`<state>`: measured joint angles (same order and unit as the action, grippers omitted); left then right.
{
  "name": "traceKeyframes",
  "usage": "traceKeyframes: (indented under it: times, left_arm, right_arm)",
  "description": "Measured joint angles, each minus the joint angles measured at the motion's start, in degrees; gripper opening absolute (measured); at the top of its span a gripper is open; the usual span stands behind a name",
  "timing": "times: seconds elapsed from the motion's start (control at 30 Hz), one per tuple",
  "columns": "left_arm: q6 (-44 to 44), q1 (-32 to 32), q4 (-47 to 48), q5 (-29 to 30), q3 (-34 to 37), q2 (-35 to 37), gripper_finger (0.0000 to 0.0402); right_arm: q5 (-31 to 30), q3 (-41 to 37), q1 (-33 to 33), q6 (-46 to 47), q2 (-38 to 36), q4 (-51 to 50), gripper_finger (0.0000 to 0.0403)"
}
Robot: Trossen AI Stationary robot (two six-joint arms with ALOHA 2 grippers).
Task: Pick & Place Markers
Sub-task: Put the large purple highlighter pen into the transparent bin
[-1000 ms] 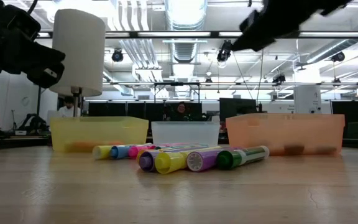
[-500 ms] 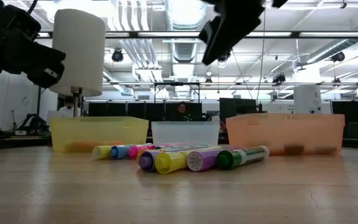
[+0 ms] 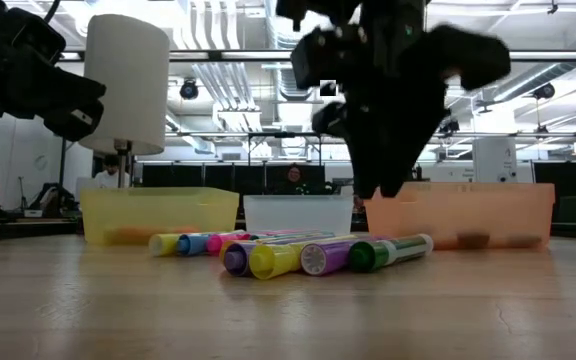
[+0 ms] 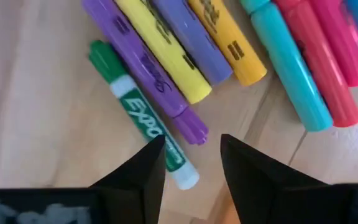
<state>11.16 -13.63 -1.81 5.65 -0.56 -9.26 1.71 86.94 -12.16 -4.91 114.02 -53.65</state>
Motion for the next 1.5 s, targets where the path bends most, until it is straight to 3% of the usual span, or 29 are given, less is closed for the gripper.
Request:
traceKeyframes:
  times: [1.0, 1.33, 1.5]
  left_arm:
    - [0.0, 0.0, -0.1, 0.0, 0.0, 0.0, 0.0]
    - [0.0, 0.0, -0.1, 0.0, 0.0, 0.0, 0.0]
    - [0.0, 0.0, -0.1, 0.0, 0.0, 0.0, 0.0]
  right_arm:
    - [-1.7, -0.6, -2.5, -7.1, 7.6, 4.8, 0.0128]
    - [-1.7, -0.1, -2.5, -6.0, 7.5, 4.2, 0.0056]
    - [-2.0, 1.0, -2.5, -3.7, 7.6, 4.5, 0.0055]
